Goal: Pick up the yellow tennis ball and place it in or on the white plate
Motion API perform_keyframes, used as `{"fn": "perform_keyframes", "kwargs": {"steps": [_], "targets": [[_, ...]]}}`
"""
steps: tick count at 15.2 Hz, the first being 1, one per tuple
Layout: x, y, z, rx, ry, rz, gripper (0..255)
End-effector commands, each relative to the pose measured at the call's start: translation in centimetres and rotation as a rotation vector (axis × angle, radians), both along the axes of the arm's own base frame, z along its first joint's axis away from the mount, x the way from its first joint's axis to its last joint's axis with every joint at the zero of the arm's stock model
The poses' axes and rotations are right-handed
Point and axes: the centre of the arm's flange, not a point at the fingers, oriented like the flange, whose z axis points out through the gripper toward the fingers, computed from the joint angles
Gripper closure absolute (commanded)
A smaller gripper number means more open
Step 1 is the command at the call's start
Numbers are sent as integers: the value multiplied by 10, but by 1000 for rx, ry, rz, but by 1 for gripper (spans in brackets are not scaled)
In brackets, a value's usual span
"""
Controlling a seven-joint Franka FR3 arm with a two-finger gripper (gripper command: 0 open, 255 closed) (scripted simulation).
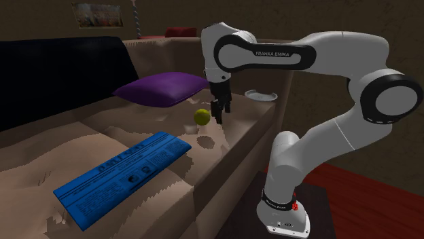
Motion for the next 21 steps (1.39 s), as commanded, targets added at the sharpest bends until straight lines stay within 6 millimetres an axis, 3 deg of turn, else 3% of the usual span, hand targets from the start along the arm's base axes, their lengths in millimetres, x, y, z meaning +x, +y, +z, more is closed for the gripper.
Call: {"fn": "perform_keyframes", "kwargs": {"steps": [1,9,16,21], "targets": [[0,0,0,0,0,0,0],[64,54,51,-38,-100,-16,0],[63,50,14,-38,-100,-16,0],[63,50,11,-38,-100,-16,0]]}}
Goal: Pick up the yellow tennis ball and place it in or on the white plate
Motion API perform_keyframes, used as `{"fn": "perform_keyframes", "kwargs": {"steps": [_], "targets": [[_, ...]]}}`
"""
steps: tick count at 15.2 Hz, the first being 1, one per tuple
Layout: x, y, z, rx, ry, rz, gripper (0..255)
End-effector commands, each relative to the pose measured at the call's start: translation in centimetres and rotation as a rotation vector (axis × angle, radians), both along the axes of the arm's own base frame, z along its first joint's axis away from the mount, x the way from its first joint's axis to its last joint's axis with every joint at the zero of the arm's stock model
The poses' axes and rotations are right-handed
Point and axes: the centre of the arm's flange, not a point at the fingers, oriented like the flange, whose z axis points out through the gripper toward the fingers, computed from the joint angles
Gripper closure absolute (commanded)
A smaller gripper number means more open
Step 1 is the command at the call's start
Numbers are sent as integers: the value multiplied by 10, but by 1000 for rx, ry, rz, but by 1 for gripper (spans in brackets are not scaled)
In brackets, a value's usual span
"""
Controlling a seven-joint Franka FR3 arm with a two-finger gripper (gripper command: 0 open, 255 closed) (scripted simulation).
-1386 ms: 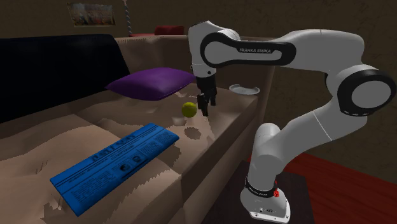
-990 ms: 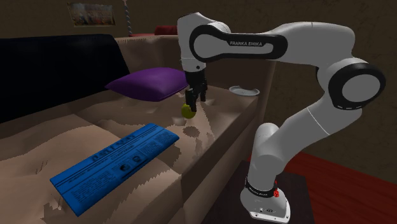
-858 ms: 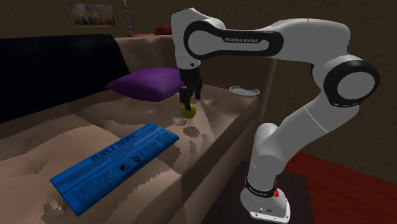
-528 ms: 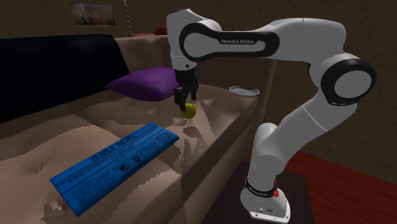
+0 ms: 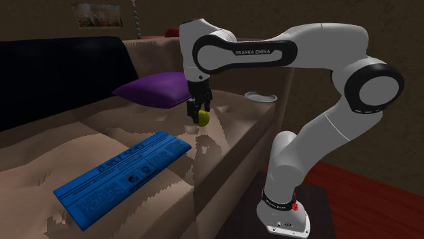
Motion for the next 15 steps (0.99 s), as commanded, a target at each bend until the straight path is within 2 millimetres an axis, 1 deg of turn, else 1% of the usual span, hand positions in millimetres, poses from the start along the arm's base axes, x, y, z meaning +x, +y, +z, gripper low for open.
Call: {"fn": "perform_keyframes", "kwargs": {"steps": [1,4,5,14,15], "targets": [[0,0,0,0,0,0,0],[0,0,0,0,0,0,0],[0,0,0,0,0,0,255],[0,0,0,0,0,0,255],[0,0,5,0,0,0,255]]}}
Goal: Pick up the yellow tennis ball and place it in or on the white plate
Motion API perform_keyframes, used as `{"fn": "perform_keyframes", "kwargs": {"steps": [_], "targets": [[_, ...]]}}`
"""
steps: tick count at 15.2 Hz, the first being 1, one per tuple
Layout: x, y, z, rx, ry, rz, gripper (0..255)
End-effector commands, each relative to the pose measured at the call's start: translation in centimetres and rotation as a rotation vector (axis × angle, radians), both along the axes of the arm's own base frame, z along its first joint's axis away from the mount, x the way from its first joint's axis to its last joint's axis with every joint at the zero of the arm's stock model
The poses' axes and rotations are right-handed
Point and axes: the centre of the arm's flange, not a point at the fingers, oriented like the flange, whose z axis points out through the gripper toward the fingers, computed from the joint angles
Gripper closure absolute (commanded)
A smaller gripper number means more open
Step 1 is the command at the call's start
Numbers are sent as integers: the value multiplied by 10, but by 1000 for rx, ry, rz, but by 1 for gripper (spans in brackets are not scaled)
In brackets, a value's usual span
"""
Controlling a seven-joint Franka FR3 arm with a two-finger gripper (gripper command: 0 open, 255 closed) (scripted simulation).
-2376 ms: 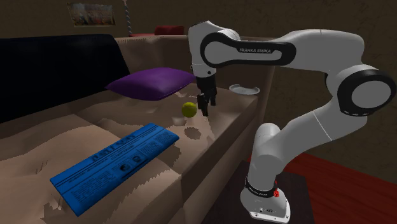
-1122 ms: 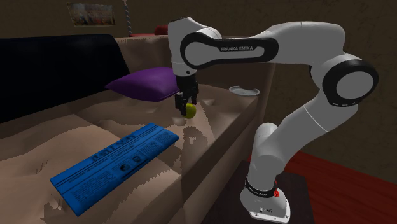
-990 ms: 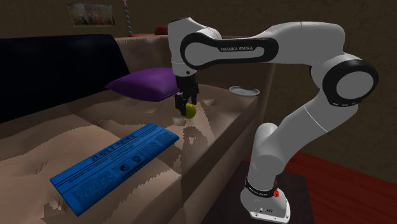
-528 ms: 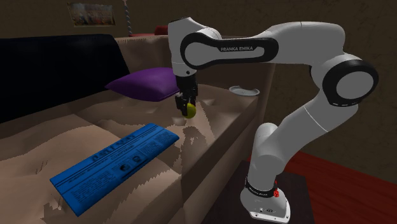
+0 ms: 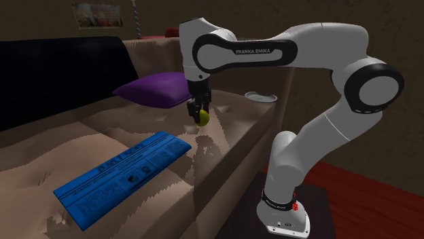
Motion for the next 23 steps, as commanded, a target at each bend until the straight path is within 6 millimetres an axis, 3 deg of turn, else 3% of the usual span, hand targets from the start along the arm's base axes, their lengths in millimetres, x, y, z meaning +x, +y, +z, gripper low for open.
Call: {"fn": "perform_keyframes", "kwargs": {"steps": [1,17,23], "targets": [[0,0,8,0,1,0,255],[0,0,87,0,1,0,255],[-33,-72,88,0,1,0,255]]}}
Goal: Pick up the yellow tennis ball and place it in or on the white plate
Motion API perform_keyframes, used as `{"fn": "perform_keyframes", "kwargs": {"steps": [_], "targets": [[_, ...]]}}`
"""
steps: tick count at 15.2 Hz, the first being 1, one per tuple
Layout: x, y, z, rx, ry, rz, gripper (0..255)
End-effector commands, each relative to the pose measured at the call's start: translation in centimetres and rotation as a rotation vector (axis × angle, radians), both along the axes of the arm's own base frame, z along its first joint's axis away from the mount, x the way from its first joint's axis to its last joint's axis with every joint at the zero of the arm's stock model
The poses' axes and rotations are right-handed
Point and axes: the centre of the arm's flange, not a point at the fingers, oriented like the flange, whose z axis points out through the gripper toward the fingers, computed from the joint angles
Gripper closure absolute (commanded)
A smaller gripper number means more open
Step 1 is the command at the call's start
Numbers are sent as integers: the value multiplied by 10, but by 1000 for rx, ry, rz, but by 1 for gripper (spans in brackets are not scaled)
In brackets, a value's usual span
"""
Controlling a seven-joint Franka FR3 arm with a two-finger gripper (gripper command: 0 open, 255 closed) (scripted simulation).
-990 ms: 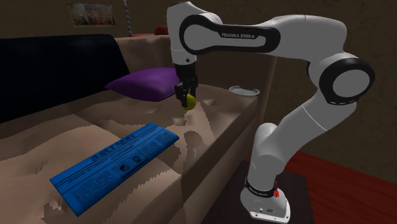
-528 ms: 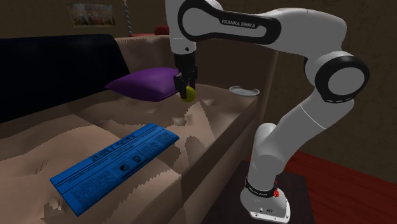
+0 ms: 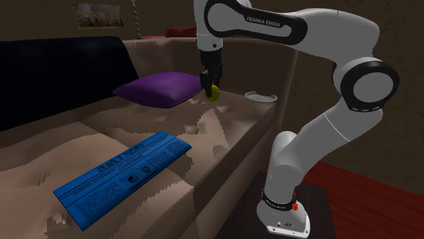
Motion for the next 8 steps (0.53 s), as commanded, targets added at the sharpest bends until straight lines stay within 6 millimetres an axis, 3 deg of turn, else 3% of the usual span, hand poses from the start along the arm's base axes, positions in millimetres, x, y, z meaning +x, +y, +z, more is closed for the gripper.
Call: {"fn": "perform_keyframes", "kwargs": {"steps": [1,8], "targets": [[-13,-25,-1,0,0,2,255],[-51,-109,0,0,0,2,255]]}}
